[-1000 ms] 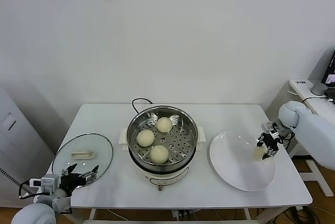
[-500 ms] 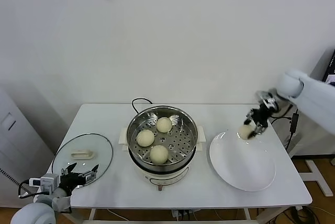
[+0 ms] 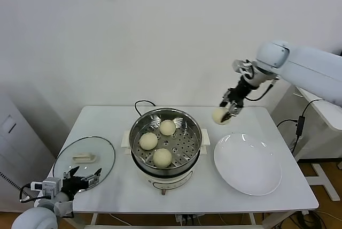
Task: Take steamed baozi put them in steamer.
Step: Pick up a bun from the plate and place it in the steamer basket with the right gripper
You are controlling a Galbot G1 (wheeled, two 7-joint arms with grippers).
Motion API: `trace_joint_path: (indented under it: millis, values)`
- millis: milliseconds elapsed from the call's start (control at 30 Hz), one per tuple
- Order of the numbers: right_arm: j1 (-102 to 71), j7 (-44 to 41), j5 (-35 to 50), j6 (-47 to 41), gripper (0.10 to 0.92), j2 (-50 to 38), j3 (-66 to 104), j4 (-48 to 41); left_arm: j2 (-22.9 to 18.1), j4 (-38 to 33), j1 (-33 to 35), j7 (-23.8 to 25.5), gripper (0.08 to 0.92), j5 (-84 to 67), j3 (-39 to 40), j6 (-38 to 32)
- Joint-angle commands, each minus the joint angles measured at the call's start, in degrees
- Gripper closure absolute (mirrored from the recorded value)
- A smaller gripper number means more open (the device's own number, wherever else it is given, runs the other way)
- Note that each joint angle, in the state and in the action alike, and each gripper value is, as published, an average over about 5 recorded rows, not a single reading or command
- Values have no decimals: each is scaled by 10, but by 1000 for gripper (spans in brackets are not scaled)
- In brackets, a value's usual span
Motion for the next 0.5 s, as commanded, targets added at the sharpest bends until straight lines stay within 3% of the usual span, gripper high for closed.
trace_joint_path:
  millis: [33, 500]
  values:
    - [53, 29, 107, -57, 541, 91, -62, 17, -1, 0, 0, 0, 177, 0, 0, -1]
    - [-9, 100, 58, -100, 541, 135, -47, 47, -5, 2, -1, 1, 177, 0, 3, -1]
